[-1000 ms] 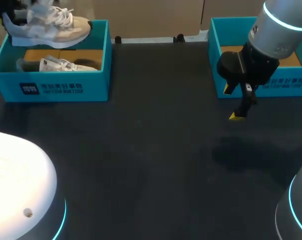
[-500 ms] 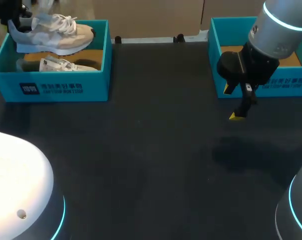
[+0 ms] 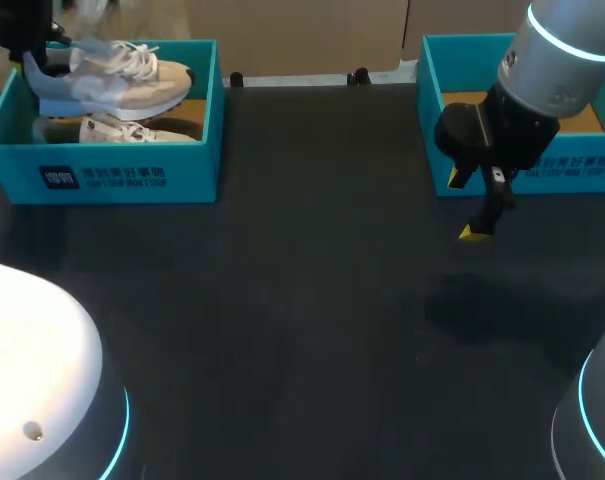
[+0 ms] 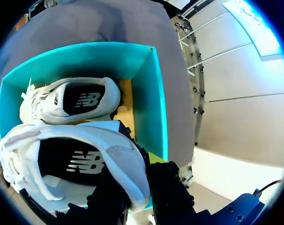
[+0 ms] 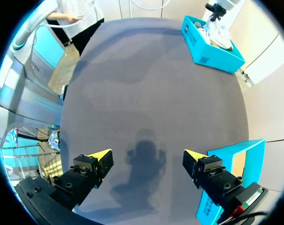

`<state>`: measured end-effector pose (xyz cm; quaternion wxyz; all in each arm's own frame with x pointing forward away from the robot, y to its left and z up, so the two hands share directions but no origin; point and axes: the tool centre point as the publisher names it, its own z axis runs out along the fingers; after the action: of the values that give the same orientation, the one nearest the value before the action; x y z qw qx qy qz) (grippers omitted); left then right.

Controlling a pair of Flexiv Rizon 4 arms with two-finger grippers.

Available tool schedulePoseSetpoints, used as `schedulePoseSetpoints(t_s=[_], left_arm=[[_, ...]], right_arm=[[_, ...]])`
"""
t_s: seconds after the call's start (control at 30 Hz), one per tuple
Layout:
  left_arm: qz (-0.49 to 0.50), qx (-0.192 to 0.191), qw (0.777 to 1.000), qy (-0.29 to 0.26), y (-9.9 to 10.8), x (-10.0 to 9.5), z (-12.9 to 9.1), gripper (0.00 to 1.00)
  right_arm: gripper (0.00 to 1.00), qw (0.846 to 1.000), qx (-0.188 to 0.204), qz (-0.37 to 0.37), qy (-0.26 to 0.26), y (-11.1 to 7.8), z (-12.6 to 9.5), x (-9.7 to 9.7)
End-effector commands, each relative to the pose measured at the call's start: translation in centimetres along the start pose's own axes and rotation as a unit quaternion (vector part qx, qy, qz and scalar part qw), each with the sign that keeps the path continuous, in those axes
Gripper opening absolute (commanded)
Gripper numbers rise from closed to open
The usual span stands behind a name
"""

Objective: Take the shoe out of the shoebox, open the shoe tongue, remove and reinsert the insole, then place the shoe into the shoebox

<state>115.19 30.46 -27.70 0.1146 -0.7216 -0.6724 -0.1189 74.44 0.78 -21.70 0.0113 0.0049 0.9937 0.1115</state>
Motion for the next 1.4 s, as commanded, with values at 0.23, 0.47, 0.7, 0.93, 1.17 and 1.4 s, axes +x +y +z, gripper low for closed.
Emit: schedulePoseSetpoints(t_s=[0.23, 0.47, 0.7, 0.93, 1.17, 1.4], left_arm=[[0.006, 0.01, 1.0, -0.016, 1.2, -0.2, -0.4, 0.0], [0.007, 0.004, 1.0, -0.019, 2.1, -0.7, -0.8, 0.0], [0.007, -0.002, 1.0, -0.02, 3.2, -0.8, -0.9, 0.0], [0.005, -0.002, 1.0, -0.03, 4.6, -1.0, -0.5, 0.0], [0.003, -0.001, 0.999, -0.032, 5.4, -1.2, 0.5, 0.0], [0.001, -0.001, 0.999, -0.034, 5.8, -1.4, 2.0, 0.0]], right_arm=[[1.0, 1.0, 0.001, 0.0, 0.0, 0.0, 0.1, -0.1], [1.0, 1.0, 0.001, 0.0, 0.0, 0.0, 0.1, -0.1], [1.0, 1.0, 0.001, 0.0, 0.0, 0.0, 0.1, -0.1], [1.0, 1.0, 0.001, 0.0, 0.0, 0.0, 0.1, -0.1], [1.0, 1.0, 0.001, 0.0, 0.0, 0.0, 0.1, -0.1], [1.0, 1.0, 0.001, 0.0, 0.0, 0.0, 0.1, -0.1]])
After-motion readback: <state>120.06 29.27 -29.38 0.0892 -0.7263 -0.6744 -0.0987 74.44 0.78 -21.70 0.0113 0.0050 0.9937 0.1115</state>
